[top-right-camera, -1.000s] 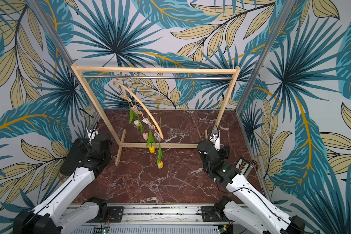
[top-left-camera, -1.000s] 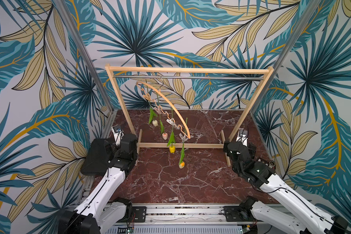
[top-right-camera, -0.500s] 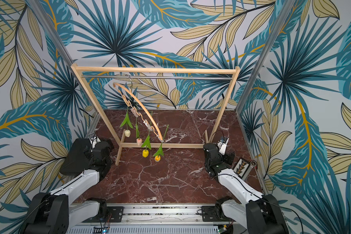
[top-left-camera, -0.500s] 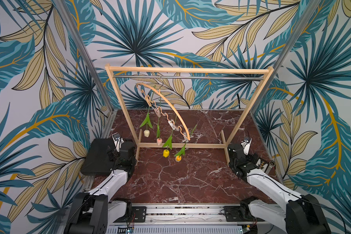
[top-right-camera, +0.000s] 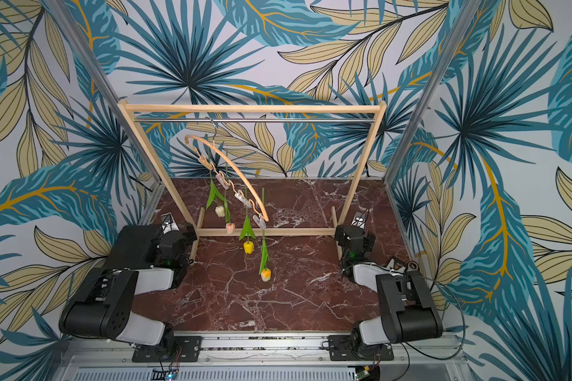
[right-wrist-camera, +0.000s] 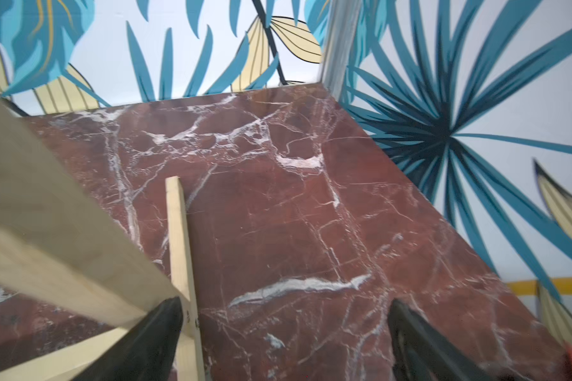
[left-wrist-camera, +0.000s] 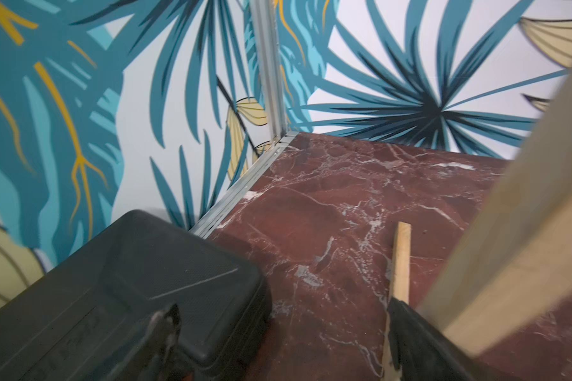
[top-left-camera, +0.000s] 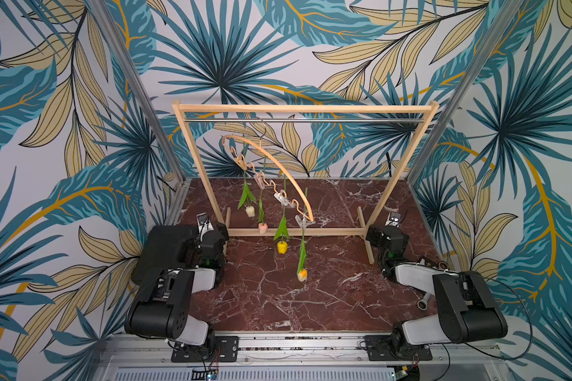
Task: Dry the flowers on a clothes hanger
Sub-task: Reset both arms
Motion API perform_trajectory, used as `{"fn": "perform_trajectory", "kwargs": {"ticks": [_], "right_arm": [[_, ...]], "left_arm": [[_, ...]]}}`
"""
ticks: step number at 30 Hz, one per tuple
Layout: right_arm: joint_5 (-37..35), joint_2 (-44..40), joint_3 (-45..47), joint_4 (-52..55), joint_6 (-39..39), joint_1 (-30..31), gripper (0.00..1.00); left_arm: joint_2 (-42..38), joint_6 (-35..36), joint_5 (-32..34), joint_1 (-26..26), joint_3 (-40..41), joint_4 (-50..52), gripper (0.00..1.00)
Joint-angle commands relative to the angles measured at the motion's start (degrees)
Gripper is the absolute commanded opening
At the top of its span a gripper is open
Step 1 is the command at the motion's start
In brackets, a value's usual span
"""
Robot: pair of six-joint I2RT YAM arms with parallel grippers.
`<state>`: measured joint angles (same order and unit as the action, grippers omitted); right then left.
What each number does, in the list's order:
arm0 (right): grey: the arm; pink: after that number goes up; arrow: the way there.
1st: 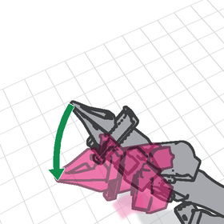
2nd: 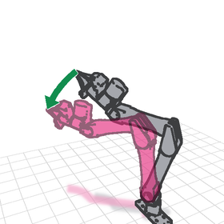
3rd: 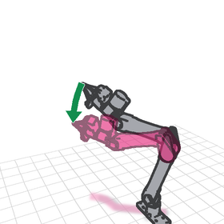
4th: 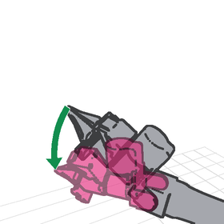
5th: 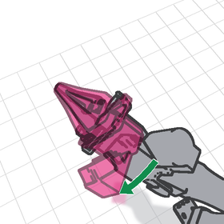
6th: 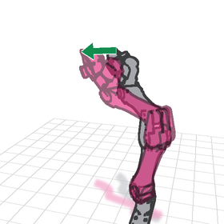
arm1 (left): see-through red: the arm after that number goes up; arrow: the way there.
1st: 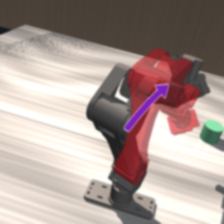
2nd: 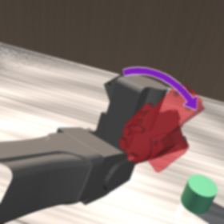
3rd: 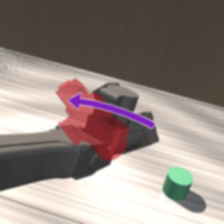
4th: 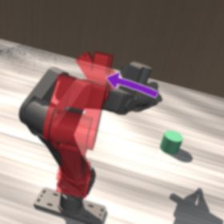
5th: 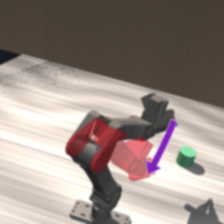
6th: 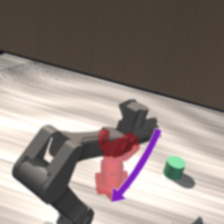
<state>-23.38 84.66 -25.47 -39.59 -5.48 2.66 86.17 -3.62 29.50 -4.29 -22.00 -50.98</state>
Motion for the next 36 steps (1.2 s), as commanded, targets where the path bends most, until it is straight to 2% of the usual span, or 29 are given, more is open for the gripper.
{"fn": "perform_trajectory", "kwargs": {"ticks": [1,2,4,7,10,36], "right_arm": [[10.79,1.10,2.03,-8.36,1.87,-0.90,1.00],[11.48,1.99,2.56,-10.63,2.80,-0.90,1.00],[11.52,1.71,2.39,-9.77,2.36,-0.99,1.00],[11.42,1.69,2.35,-9.81,2.39,-0.98,1.00],[11.42,1.40,2.38,-9.52,2.44,-0.98,1.00],[11.29,1.47,2.27,-9.36,2.46,-0.96,1.00]], "left_arm": [[4.18,2.57,-9.15,1.08,2.92,-10.68,1.00],[5.34,3.02,-10.16,1.47,3.52,-13.63,1.00],[3.63,2.54,-11.47,1.61,1.69,-6.69,1.00],[4.79,2.34,-12.39,2.35,2.03,-9.59,1.00],[4.45,1.76,-13.18,2.93,1.74,-8.43,1.00],[4.28,1.77,-13.34,2.85,1.60,-7.92,1.00]]}}
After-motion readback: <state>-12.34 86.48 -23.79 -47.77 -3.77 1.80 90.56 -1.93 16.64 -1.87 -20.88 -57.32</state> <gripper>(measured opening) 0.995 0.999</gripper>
